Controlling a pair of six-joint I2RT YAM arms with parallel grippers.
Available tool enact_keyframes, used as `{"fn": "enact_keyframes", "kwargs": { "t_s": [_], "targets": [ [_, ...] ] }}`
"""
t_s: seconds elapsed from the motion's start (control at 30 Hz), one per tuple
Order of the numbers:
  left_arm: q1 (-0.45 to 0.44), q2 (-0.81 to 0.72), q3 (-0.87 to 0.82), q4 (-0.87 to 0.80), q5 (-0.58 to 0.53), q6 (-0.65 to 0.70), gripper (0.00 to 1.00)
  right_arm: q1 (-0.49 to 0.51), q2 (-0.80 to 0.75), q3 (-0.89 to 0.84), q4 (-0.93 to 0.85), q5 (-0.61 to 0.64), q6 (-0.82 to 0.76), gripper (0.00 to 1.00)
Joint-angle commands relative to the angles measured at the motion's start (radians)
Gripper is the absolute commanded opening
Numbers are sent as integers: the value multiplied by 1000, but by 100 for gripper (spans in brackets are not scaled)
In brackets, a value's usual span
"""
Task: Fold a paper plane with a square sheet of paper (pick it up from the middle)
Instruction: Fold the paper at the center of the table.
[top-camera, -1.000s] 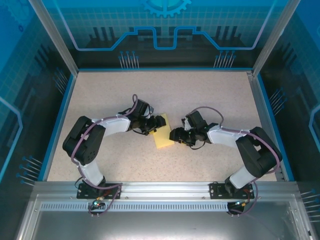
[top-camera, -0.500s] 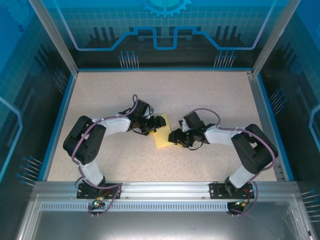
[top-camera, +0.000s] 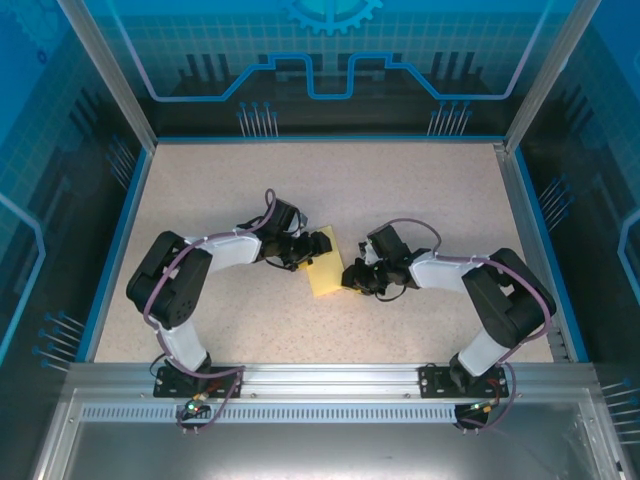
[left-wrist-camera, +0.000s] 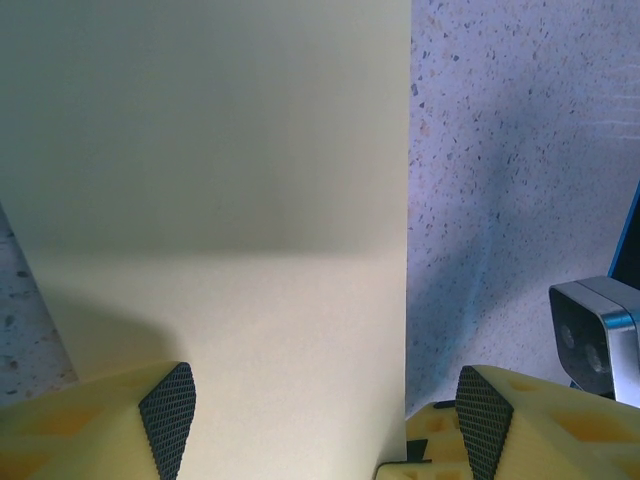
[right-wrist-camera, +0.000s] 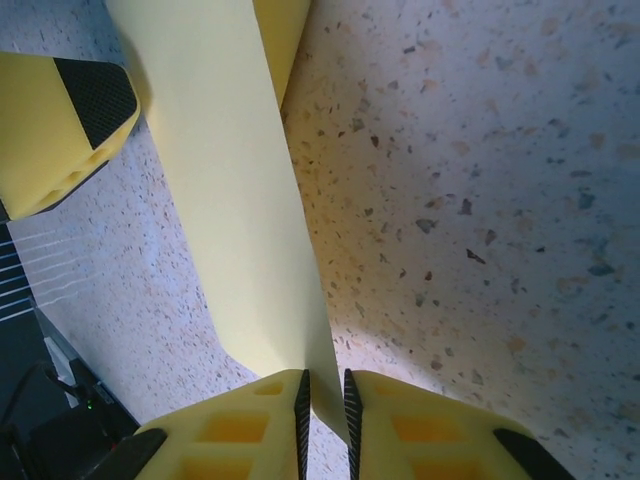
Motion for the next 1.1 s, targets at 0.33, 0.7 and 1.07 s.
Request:
{"fn": "enact_keyframes", "kwargs": {
  "t_s": [0.33, 0.7, 1.07],
  "targets": [
    [10, 43, 5, 6, 9, 6, 73, 5, -19, 1, 10, 19, 36, 23],
    [14, 44, 1, 7, 10, 9, 73, -1, -48, -16, 14, 40, 57, 5],
    [19, -24, 39, -6, 27, 27, 74, -2, -68, 12, -126, 67, 20, 0]
  ]
}}
